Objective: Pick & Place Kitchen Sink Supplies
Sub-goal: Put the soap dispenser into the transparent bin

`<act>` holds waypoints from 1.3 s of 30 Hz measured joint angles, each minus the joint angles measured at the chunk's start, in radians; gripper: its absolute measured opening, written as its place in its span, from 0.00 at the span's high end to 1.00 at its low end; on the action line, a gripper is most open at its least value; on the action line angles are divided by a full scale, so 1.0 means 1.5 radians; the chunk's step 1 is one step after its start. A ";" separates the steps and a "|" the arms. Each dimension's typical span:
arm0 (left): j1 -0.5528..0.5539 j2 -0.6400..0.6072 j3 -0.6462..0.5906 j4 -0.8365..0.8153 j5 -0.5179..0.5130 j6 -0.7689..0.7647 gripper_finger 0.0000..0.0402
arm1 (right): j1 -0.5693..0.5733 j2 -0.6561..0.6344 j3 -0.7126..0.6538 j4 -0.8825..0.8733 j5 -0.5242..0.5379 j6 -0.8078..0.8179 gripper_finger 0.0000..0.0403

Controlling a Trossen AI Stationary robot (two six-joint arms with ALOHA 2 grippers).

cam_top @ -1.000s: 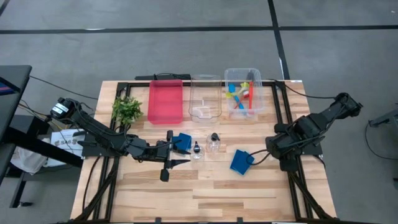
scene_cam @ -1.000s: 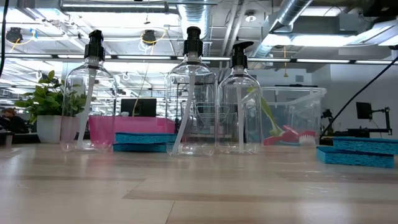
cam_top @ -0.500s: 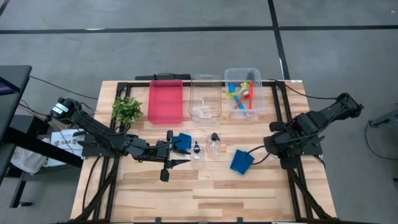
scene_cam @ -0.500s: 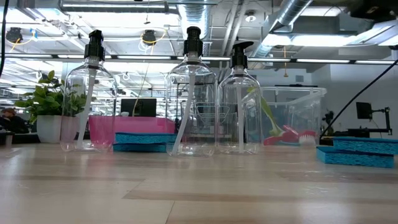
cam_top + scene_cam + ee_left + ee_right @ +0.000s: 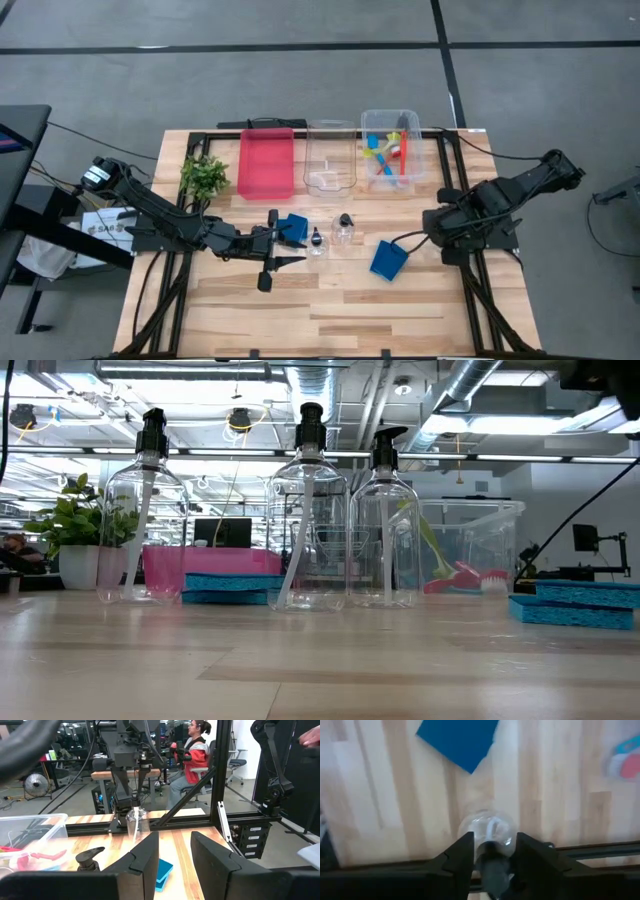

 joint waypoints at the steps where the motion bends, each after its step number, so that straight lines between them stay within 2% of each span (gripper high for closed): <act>1: 0.000 0.000 0.000 0.000 0.000 0.000 0.71 | 0.000 0.000 0.000 0.000 0.009 0.005 0.63; 9: 0.000 0.000 0.000 0.000 0.000 0.000 0.71 | 0.000 0.000 0.000 -0.001 0.024 0.017 0.45; 12: 0.000 0.000 0.000 0.000 0.000 0.000 0.71 | 0.000 0.001 0.000 -0.001 0.021 0.035 0.41; 25: 0.000 0.000 0.000 0.000 0.000 0.000 0.71 | 0.005 0.002 -0.004 -0.001 -0.034 0.082 0.41; 30: 0.000 0.000 0.000 0.000 0.000 0.000 0.71 | 0.011 -0.003 -0.058 -0.002 -0.084 0.061 0.41; 39: 0.000 0.000 0.000 0.000 0.000 0.000 0.71 | 0.010 -0.008 -0.116 -0.002 -0.085 0.058 0.41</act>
